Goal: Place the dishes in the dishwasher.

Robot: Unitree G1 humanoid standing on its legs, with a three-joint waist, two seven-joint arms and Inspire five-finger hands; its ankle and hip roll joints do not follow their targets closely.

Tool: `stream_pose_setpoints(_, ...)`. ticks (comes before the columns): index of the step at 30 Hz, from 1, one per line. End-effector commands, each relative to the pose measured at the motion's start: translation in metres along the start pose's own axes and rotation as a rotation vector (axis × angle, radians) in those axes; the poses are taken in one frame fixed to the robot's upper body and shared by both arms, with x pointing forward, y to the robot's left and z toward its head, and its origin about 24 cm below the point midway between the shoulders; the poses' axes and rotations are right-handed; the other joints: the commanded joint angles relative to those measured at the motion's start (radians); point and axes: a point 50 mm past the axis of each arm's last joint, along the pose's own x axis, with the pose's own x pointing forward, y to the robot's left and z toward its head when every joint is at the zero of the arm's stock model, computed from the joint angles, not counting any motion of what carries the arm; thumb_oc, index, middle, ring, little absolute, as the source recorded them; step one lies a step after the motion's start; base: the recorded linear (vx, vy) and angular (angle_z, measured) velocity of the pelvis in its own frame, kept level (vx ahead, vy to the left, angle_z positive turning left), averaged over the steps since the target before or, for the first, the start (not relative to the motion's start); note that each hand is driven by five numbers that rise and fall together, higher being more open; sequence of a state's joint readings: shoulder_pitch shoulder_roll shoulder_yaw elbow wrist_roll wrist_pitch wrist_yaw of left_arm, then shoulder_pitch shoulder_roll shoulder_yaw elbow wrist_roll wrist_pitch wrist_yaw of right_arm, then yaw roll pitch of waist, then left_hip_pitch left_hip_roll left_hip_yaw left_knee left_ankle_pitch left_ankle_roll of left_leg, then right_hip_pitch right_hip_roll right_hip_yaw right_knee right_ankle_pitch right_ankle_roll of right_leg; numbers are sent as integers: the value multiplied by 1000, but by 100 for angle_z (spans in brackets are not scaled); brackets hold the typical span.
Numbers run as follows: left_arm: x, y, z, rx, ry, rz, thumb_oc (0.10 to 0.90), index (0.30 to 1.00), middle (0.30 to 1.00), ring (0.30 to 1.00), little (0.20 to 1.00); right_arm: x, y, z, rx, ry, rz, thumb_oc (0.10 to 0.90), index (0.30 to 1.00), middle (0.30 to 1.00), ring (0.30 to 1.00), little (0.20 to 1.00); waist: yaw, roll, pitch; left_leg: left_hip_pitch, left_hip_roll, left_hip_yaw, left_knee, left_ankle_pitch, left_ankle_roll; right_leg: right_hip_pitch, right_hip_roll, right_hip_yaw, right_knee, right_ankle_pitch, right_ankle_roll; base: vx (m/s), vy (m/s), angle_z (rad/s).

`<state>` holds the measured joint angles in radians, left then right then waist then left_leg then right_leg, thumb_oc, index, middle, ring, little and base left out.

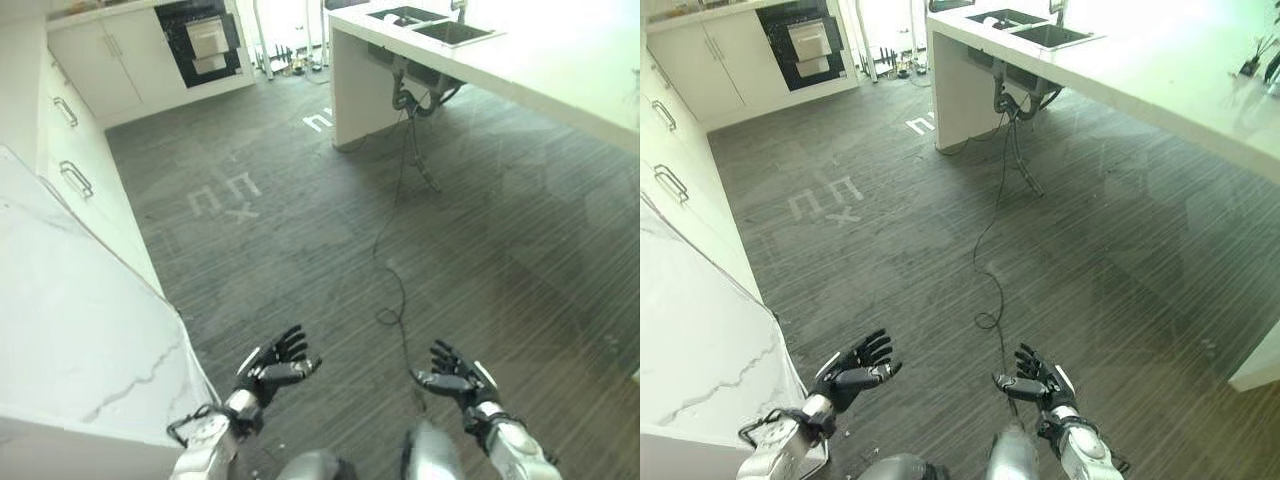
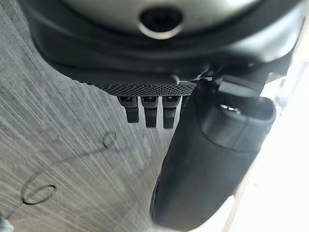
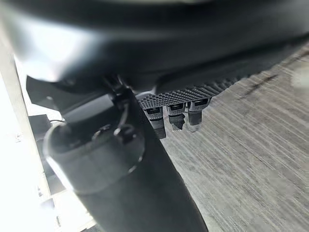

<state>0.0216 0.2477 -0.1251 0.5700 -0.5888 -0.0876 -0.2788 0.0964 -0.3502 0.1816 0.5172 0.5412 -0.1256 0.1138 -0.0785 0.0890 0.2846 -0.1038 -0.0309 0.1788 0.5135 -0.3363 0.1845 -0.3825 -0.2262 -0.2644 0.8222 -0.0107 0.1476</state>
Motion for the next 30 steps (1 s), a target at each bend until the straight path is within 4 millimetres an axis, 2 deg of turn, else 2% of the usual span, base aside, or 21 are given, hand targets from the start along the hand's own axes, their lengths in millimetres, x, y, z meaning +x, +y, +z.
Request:
stream_pose_setpoints(1, -11, 5, 40, 155, -142, -72, 800, 900, 900, 900, 900, 7, 7, 42, -34, -219, 55, 800, 900, 900, 900, 900, -3, -69, -34, 165, -38, -87, -214, 45, -96, 150, 87, 3, -457, 153, 9, 373, -153, -22)
stream_pose_setpoints(2, -11, 6, 40, 154, -140, -69, 800, 900, 900, 900, 900, 7, 5, 42, -34, -215, 53, 800, 900, 900, 900, 900, -7, -75, -27, 182, -43, -96, -214, 34, -100, 157, 88, 9, -522, 161, 14, 453, -180, 5)
stream_pose_setpoints(3, -10, 7, 39, 153, -132, -60, 800, 900, 900, 900, 900, 6, 1, 41, -31, -199, 49, 800, 900, 900, 900, 900, -13, -106, -30, 197, -75, -109, -214, 19, -104, 99, 43, 35, -522, 143, 26, 476, -175, 33)
stream_pose_setpoints(5, -12, 9, 33, 159, -115, -57, 800, 900, 900, 900, 900, 1, -6, 37, -22, -182, 37, 800, 900, 900, 900, 900, -18, -117, -40, 235, -85, -117, -214, -17, -110, 55, 10, 44, -522, 154, 37, 615, -234, 45)
stream_pose_setpoints(8, -17, 9, 26, 193, -98, -55, 800, 900, 900, 900, 900, -3, -11, 35, -6, -180, 14, 800, 900, 900, 900, 900, -16, -120, -55, 265, -86, -122, -214, -31, -116, 87, 25, 27, -522, 101, 18, 541, -220, 11)
stream_pose_setpoints(9, -19, 10, 23, 170, -97, -35, 800, 900, 900, 900, 900, -3, -12, 36, -9, -173, 16, 800, 900, 900, 900, 900, -17, -103, -58, 303, -64, -113, -214, -11, -135, 120, 52, 8, -522, 70, -6, 537, -187, 2)
stream_pose_setpoints(10, -20, 11, 21, 149, -102, -27, 800, 900, 900, 900, 900, -2, -12, 37, -15, -173, 21, 800, 900, 900, 900, 900, -20, -92, -60, 325, -49, -111, -214, 17, -148, 132, 67, -1, -522, 53, -23, 641, -208, 1)
stream_pose_setpoints(12, -22, 12, 23, 107, -127, -8, 800, 900, 900, 900, 900, -1, -8, 42, -68, -187, 42, 800, 900, 900, 900, 900, -10, -81, -69, 366, -18, -102, -168, 275, -233, 193, 111, 5, -522, -22, -85, 643, -286, -12)
stream_pose_setpoints(13, -24, 11, 23, 81, -156, -14, 800, 900, 900, 900, 900, -2, -13, 48, -134, -208, 61, 800, 900, 900, 900, 900, 21, -104, -65, 182, 7, -83, 238, 416, -290, 258, 103, 4, -522, -85, -140, 536, -300, -23)
stream_pose_setpoints(15, -24, 10, 22, 76, -148, -22, 800, 900, 900, 900, 900, -2, -18, 51, -170, -212, 56, 800, 900, 900, 900, 900, 37, -116, -56, 41, 62, -41, 478, 433, -305, 299, 96, -9, -522, -125, -173, 409, -245, -9)
stream_pose_setpoints(16, -22, 10, 22, 85, -138, -34, 800, 900, 900, 900, 900, -2, -21, 53, -166, -217, 47, 800, 900, 900, 900, 900, 45, -123, -48, -32, 88, -13, 524, 419, -295, 328, 95, -13, -522, -142, -181, 390, -167, -15)
stream_pose_setpoints(19, -19, 9, 22, 113, -125, -45, 800, 900, 900, 900, 900, -1, -23, 56, -140, -233, 28, 800, 900, 900, 900, 900, 67, -132, -32, -107, 101, 26, 341, 371, -253, 366, 106, 11, -522, -169, -172, 447, -21, -40)
stream_pose_setpoints(20, -18, 9, 21, 103, -117, -38, 800, 900, 900, 900, 900, 1, -23, 54, -118, -222, 21, 800, 900, 900, 900, 900, 70, -132, -29, -80, 104, 57, 131, 362, -238, 376, 114, 28, -522, -180, -161, 474, 101, -54)
stream_pose_setpoints(21, -17, 10, 21, 95, -112, -37, 800, 900, 900, 900, 900, 1, -22, 52, -103, -210, 19, 800, 900, 900, 900, 900, 73, -128, -28, -74, 97, 62, 16, 377, -240, 383, 123, 38, -522, -187, -155, 585, 160, -14)
stream_pose_setpoints(22, -17, 9, 18, 89, -104, -37, 800, 900, 900, 900, 900, 3, -21, 48, -77, -190, 16, 800, 900, 900, 900, 900, 86, -117, -24, -89, 75, 49, -101, 400, -248, 398, 137, 52, -522, -193, -148, 665, 227, 22)
stream_pose_setpoints(23, -21, 9, 12, 87, -93, -26, 800, 900, 900, 900, 900, 5, -15, 41, -65, -163, 19, 800, 900, 900, 900, 900, 123, -93, -18, -160, 53, -15, -214, 428, -264, 428, 174, 87, -522, -209, -136, 686, 234, -6)
stream_pose_setpoints(25, -33, 15, 0, 54, -78, 5, 800, 900, 900, 900, 900, 2, -10, 25, -78, -123, 24, 800, 900, 900, 900, 900, 166, -76, -28, -282, 70, -32, -214, 407, -278, 485, 196, 95, -522, -257, -123, 801, 277, -60)
stream_pose_setpoints(26, -33, 16, 0, 52, -79, 7, 800, 900, 900, 900, 900, 2, -9, 25, -79, -122, 24, 800, 900, 900, 900, 900, 170, -69, -27, -290, 82, -21, -214, 423, -270, 480, 202, 91, -522, -247, -125, 881, 362, -58)
stream_pose_setpoints(27, -40, 22, -6, 36, -78, 33, 800, 900, 900, 900, 900, 3, -7, 17, -82, -89, 19, 800, 900, 900, 900, 900, 179, -72, -47, -252, 78, 4, -214, 388, -240, 515, 197, 82, -522, -272, -112, 745, 317, -105)
stream_pose_setpoints(29, -44, 27, -7, 80, -67, 44, 800, 900, 900, 900, 900, 3, -13, 10, -46, -75, -3, 800, 900, 900, 900, 900, 196, -102, -59, -175, 3, -13, -214, 312, -159, 624, 192, 92, -522, -148, -68, 834, 308, -100)
stream_pose_setpoints(30, -44, 28, -6, 102, -63, 41, 800, 900, 900, 900, 900, 2, -14, 9, -28, -78, -12, 800, 900, 900, 900, 900, 192, -109, -68, -150, -8, 10, -214, 286, -133, 653, 195, 85, -508, -24, -24, 481, 216, -31)
